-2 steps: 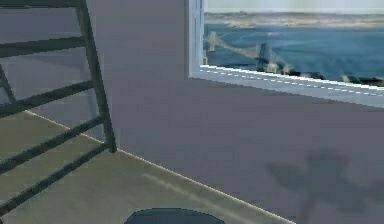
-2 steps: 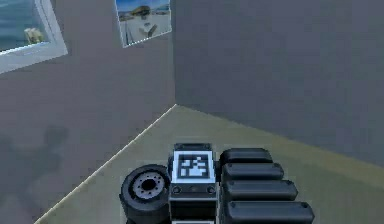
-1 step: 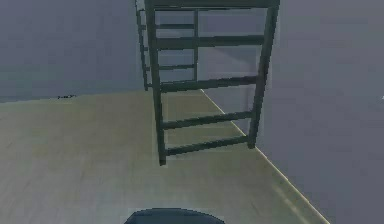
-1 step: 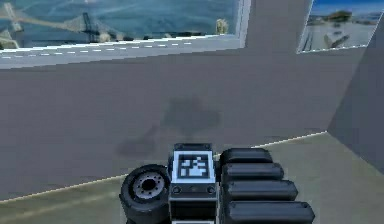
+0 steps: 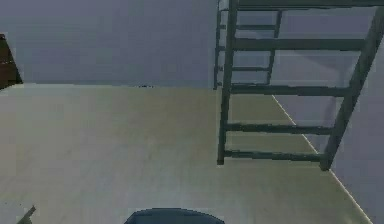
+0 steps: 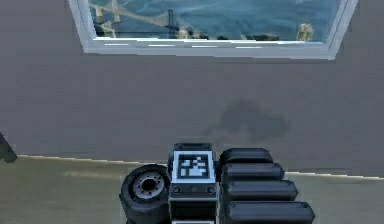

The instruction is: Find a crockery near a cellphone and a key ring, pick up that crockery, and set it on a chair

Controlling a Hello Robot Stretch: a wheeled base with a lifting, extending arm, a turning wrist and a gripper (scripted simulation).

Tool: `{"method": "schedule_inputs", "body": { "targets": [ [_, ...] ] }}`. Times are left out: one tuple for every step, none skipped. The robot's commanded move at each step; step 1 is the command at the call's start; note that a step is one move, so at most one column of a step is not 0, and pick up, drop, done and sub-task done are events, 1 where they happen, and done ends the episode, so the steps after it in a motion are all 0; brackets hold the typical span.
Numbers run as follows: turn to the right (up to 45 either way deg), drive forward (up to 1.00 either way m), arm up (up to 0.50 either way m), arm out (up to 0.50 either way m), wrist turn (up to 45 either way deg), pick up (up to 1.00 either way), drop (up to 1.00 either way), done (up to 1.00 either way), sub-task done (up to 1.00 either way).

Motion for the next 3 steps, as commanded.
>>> {"method": "schedule_inputs", "body": {
  "targets": [
    [45.0, 0.00, 0.00, 0.00, 0.0, 0.00, 0.00, 0.00, 0.00],
    [30.0, 0.00, 0.00, 0.00, 0.0, 0.00, 0.00, 0.00, 0.00],
    [-45.0, 0.00, 0.00, 0.00, 0.0, 0.00, 0.00, 0.00, 0.00]
  ]
}}
